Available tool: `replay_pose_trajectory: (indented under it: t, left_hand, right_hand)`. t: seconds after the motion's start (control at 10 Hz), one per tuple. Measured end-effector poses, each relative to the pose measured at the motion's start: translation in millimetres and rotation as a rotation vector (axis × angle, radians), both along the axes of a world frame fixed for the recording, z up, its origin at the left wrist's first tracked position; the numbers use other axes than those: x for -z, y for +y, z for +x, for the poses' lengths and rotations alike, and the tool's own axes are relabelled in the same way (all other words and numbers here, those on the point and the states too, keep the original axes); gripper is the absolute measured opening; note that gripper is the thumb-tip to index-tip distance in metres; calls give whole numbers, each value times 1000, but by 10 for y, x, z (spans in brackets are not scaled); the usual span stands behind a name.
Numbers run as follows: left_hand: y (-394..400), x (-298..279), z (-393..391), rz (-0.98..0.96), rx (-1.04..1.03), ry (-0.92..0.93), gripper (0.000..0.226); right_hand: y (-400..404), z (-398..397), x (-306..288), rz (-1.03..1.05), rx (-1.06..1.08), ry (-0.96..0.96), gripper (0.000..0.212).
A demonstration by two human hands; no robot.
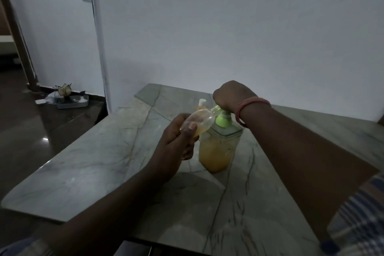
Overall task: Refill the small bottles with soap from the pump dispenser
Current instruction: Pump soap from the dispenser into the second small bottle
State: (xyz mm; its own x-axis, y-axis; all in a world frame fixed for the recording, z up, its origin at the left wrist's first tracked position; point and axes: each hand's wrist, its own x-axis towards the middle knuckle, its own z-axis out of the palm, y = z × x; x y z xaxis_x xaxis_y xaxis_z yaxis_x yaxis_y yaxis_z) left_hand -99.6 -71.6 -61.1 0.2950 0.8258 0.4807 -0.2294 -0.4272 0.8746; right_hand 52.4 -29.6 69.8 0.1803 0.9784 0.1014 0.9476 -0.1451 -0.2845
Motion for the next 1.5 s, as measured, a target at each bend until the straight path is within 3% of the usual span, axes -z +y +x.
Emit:
replay_pose_trajectory:
  t: [0.1,0.3,0.4,0.8,1.0,1.1,1.4,1.5]
  left_hand:
    - [-4,3,-4,-3,-10,4,43]
    - [-19,-11,4,-6,-2,5,40]
    - [17,4,0,-9,-20,11,39]
    - [13,7,12,9,-22,-1,51]
    - [-1,9,13,-6,-10,-5,39]
    - [21,5,11,-1,-14,1,52]
    - [14,5,17,6,-17,14,36]
    - [17,20,10,4,-14,-9,47]
  right_hand:
    - [22,11,56,-18,-23,-37,17]
    - [20,-51,-82,5,12,-77,31]
    - [45,-17,21,70,27,20,30]
    - [15,5,47,66,-35,-23,35]
    - [-1,-20,-91,61,-28,-49,30]
    - [17,-2,3,43,-23,-27,26]
    - [71,32,-6,116,1,26,28]
    - [83,35,87,99,-2,21,32]
